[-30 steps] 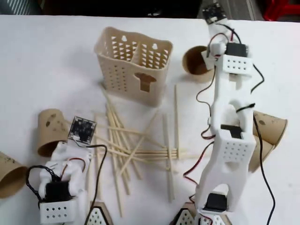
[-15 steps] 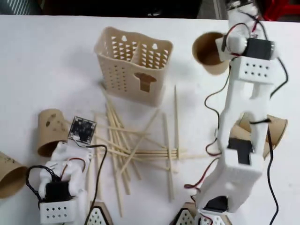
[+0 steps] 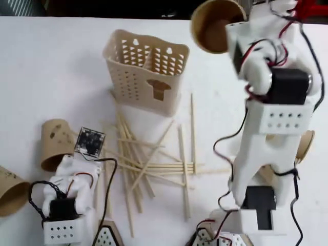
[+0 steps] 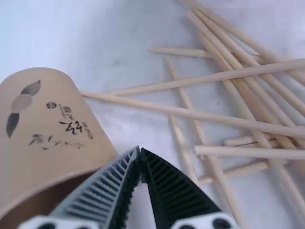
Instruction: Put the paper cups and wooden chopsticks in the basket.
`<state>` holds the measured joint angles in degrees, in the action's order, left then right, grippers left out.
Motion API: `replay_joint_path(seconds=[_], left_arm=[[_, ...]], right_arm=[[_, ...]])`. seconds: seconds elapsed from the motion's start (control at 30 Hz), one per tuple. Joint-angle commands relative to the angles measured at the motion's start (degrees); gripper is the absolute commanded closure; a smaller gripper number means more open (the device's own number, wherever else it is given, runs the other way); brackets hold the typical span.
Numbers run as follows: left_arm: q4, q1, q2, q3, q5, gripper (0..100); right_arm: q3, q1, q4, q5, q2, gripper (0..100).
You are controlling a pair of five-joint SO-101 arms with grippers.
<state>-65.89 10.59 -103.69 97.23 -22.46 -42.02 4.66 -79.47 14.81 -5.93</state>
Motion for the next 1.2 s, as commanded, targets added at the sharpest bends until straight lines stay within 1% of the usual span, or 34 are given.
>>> replay_joint_path(seconds=[0.0,0.13,0.23,0.43,0.6,1.17], left_arm=[[0.88,-0.04,-0.31,-0.26,-0.35,98],[0.88,-0.04,-0.31,-0.26,-0.35,98],[0.88,-0.04,-0.31,-0.26,-0.35,98],[0.88,-0.04,-0.31,-0.26,-0.35,98],[0.88,-0.04,-0.31,-0.26,-0.35,98],[0.88,-0.04,-0.31,-0.26,-0.35,98]], right_arm=[[-0.44,6.11,-1.27,-2.99,-4.09,97.9],[0.09,11.65,-1.98,-5.71,-3.38,97.9],[0.09,13.32,-1.98,-6.51,-0.48,97.9],[-0.44,13.23,-1.71,-7.65,7.87,97.9],[-0.44,12.62,1.36,-7.65,12.53,97.9],[-3.25,12.26,9.54,-7.65,14.46,98.0]])
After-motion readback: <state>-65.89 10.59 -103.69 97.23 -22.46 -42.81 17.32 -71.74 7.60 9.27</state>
